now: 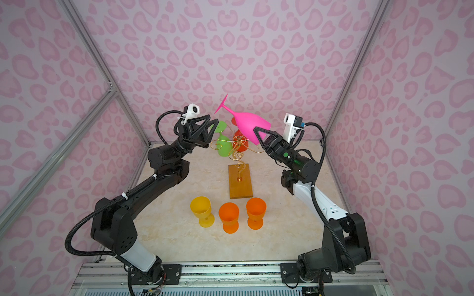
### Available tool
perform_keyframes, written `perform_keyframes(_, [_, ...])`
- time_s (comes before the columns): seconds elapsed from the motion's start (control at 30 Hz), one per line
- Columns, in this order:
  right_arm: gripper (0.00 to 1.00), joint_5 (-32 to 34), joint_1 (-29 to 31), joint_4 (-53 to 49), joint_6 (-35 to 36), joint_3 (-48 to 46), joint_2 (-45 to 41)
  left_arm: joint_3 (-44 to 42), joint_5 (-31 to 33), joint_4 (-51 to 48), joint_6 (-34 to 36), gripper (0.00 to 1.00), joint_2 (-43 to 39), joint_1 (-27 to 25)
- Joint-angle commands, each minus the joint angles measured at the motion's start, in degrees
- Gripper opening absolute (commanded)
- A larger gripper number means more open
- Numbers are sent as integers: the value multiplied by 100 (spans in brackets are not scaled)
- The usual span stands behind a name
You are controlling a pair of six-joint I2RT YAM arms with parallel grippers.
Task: Take the wine glass off the wine glass rack
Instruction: 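Open the left gripper and carry the pink glass down with the right gripper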
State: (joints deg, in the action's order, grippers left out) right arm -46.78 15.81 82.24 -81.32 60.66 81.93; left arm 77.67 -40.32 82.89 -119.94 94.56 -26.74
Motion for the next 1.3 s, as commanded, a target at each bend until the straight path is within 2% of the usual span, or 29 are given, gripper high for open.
perform_keyframes(0.0, [4, -49, -113, -728, 441, 59, -231, 28, -254, 324, -374, 39, -60, 0])
perform_keyframes(0.07, [3, -84, -228, -1457, 837, 67, -470, 49, -401, 290, -263, 42, -97, 2])
perform_keyframes(0.27, [3, 161, -768, -4853, 2773, 309, -1533, 95, -950, -265, 676, 48, -368, 2])
perform_keyframes(0.47, [2, 1329, -1174, -8458, 4782, 1051, -2233, 110, -1455, -1902, 2435, 53, -906, 28])
perform_keyframes(0.57, [2, 1880, -1313, -9623, 5377, 1356, -2377, 64, -1500, -2785, 3253, 55, -1171, 89])
perform_keyframes(0.87, [3, 2324, -1713, -11670, 6088, 1712, -1969, 144, -1361, -4843, 4920, 60, -1663, 377])
perform_keyframes(1.13, [2, 2314, -1705, -12340, 6508, 1376, -1465, 165, -1303, -5186, 5006, 60, -1747, 571])
perform_keyframes(1.27, [1, 2506, -1410, -12862, 6875, 1338, -1228, 169, -1261, -5330, 5084, 60, -1769, 622])
